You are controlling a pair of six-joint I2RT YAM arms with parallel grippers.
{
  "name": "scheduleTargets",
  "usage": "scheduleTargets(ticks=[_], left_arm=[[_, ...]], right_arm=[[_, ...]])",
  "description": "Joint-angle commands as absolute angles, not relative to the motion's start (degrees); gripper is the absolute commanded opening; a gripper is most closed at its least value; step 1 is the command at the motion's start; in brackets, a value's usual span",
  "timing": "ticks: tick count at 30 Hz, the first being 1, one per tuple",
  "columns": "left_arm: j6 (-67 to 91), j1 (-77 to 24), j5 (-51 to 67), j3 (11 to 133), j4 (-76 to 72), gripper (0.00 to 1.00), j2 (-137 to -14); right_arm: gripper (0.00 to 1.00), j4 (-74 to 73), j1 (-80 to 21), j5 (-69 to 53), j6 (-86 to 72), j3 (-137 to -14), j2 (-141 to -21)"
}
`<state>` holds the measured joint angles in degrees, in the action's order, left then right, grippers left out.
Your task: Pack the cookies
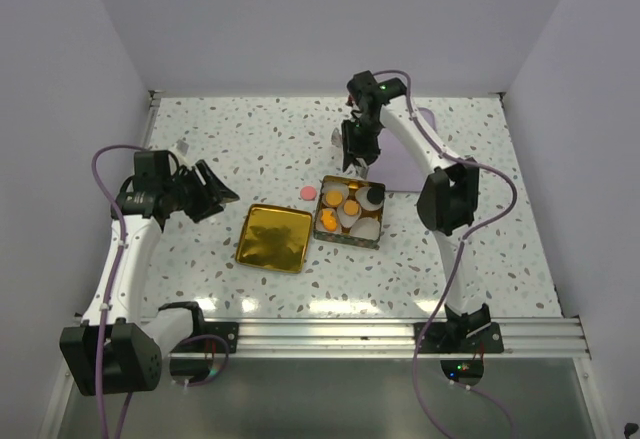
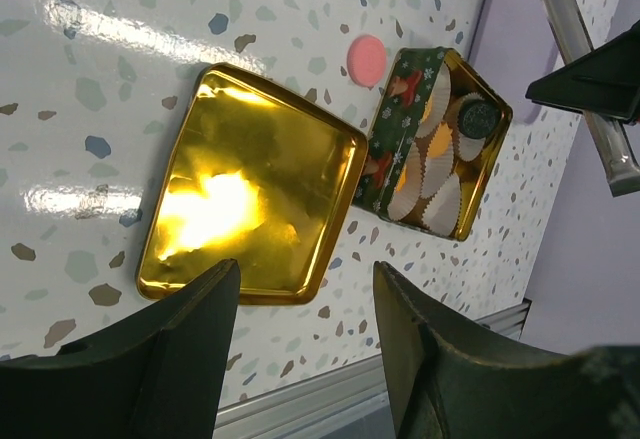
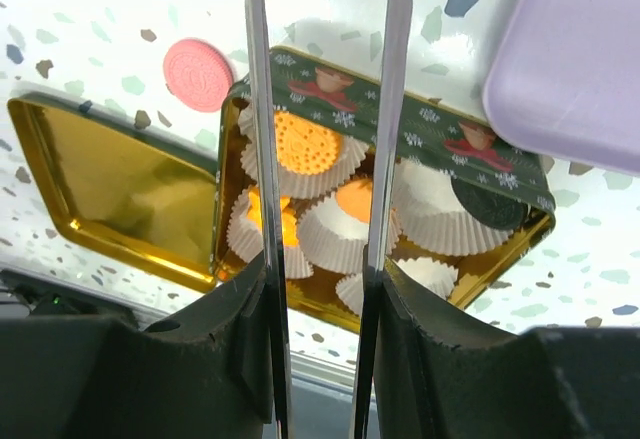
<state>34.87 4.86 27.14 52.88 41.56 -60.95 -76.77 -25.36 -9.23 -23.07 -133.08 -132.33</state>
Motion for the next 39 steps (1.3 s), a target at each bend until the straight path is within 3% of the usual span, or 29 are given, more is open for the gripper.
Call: scheduleTargets(ticks=[1, 14, 22, 29, 39], left_arm=[[34.54, 5.36, 26.81, 56.42, 41.22, 0.61, -60.47], [31.99, 5.36, 25.05, 52.83, 42.71, 0.61, -60.03], [33.04, 5.27, 24.52, 44.84, 41.05, 0.61, -56.61], [33.49, 5.27, 24.08, 43.51, 41.22, 0.61, -54.84], [32.08, 5.27, 22.77, 44.64, 42.80, 0.61, -54.32]], right_arm=[[0.28, -82.88, -24.96, -11.77, -23.12, -132.04, -123.34], [0.27, -75.32, -25.40, -17.66, -24.34, -87.91, -83.71], [0.25, -71.12, -25.93, -20.65, -25.57, -67.09, -72.07], [0.27, -68.91, -26.02, -22.23, -24.88, -61.70, -70.84], [0.27, -68.46, -26.02, -22.06, -22.33, -66.00, -77.08]])
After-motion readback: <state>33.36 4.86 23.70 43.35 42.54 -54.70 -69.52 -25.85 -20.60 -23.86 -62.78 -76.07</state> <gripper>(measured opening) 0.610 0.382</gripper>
